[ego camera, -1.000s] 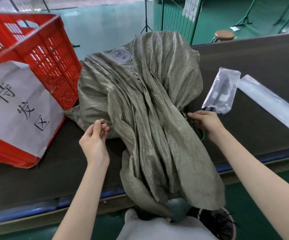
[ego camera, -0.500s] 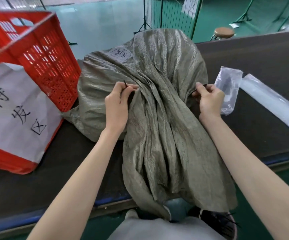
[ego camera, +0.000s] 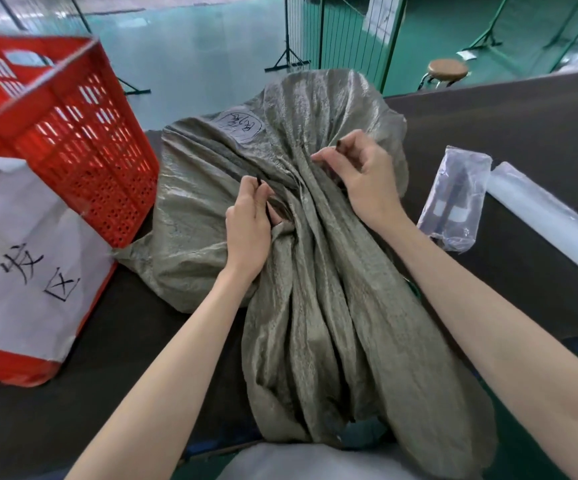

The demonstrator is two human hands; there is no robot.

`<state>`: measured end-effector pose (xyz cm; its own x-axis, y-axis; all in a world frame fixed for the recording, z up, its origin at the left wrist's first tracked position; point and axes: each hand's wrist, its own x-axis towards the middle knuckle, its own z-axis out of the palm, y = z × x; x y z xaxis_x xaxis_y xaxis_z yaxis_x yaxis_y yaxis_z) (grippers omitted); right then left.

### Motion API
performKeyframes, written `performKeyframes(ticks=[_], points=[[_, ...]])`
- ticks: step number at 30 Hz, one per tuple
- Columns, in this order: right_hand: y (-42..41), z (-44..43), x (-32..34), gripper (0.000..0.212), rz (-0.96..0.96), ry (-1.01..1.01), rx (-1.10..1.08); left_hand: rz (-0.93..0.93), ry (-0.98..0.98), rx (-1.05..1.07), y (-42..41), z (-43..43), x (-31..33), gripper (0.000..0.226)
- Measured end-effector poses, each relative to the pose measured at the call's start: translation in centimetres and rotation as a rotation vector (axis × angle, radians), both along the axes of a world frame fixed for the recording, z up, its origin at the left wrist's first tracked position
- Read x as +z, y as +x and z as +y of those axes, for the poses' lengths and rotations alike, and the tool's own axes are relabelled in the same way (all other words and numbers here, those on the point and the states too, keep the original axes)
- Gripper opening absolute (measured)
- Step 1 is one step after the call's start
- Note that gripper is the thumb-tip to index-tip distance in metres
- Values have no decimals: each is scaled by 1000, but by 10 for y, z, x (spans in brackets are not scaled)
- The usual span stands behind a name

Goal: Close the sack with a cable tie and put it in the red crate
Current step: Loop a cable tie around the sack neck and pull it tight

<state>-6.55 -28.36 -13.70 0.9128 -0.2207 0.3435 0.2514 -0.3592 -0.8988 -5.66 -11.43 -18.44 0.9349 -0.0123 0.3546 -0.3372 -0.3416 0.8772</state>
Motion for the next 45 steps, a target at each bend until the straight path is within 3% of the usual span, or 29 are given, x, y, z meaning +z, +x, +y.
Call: performKeyframes(ticks=[7,14,18,22,25,29,34,37,45], points=[[16,33,-24,20,122,60,135,118,-324,-17,1,7,-8,30],[21,41,-35,21,130,57,94,142,-368,-63,-5,1,-12,9],[26,38,-30,24,172,130,99,122,-318,-90,-4,-1,-14,6],[29,36,-29,50,191,102,189,114,-217,-107,-2,-1,-16,7],[30,36,-32,38,193,43,206,101,-126,-95,-3,1,-16,9],[32,35,-30,41,190,-5,207,104,-69,-114,-4,1,-15,5],[36,29,-28,38,205,301,158,122,57,-182,-11,6,-16,4],[34,29,-28,37,184,357,105,119,108,-177,-15,13,-16,4],[30,32,-26,32,174,582,242,48,25,-101,-21,9,-18,7]])
